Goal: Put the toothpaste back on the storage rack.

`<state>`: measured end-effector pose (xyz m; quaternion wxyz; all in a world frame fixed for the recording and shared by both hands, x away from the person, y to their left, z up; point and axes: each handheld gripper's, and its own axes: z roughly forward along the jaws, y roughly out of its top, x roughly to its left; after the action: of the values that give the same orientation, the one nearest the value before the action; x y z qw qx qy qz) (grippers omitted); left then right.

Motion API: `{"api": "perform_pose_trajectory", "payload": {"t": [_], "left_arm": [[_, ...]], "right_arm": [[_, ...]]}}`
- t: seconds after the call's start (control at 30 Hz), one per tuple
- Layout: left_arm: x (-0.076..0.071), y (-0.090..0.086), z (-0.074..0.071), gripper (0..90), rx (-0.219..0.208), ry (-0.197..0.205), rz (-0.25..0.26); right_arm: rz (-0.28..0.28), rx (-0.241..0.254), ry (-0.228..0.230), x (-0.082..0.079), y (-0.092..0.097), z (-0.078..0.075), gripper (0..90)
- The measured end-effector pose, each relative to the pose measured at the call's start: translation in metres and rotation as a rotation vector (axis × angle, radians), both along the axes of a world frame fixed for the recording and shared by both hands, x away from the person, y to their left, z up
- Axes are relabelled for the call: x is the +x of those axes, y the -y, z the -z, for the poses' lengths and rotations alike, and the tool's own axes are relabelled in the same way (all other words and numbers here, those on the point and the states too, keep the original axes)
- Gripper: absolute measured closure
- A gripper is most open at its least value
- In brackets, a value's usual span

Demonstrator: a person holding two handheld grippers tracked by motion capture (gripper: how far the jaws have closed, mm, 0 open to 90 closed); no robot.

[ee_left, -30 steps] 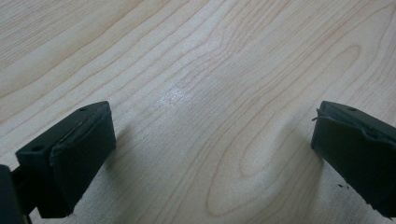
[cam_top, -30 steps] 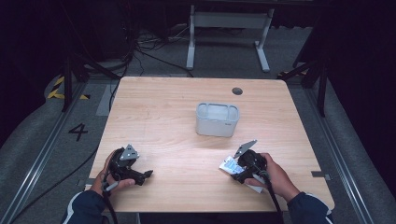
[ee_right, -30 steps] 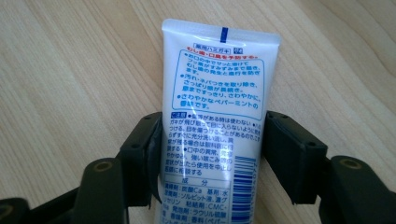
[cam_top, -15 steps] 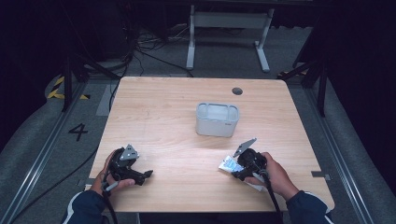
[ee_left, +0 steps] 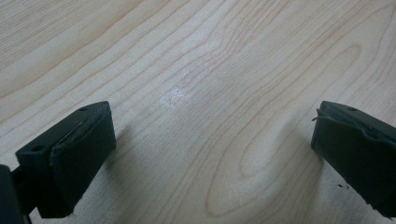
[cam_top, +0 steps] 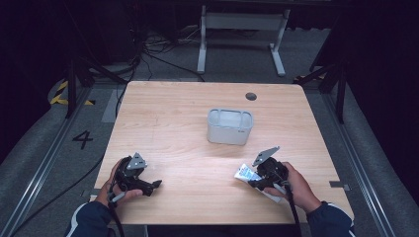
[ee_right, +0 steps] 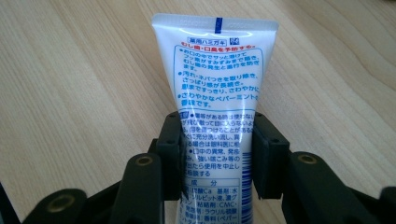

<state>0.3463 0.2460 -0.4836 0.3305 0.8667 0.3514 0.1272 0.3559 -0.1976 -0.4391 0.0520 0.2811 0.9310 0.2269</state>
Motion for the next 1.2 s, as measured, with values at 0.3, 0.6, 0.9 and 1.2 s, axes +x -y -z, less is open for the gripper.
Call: {"api": "perform_pose_trajectory", "payload": {"t": [0.3,0.6,0.9,1.2], "left_arm": [[0.000,0.000,0.000,0.2,0.000,0.000,0.000],[0.000,0.000,0.000,0.2,0.000,0.000,0.000],[0.000,0.000,0.000,0.2,0.000,0.000,0.000],[0.000,0.000,0.000,0.2,0.000,0.000,0.000]], "right_arm": [[0.010,0.047,0.017,-0.002,0.010,-0.008,62.8],[0.032,0.085,0.063,-0.001,0.021,-0.014,63.8],[0.042,0.125,0.103,-0.001,0.027,-0.021,64.1],[0.070,0.176,0.148,-0.001,0.033,-0.027,64.5]]}}
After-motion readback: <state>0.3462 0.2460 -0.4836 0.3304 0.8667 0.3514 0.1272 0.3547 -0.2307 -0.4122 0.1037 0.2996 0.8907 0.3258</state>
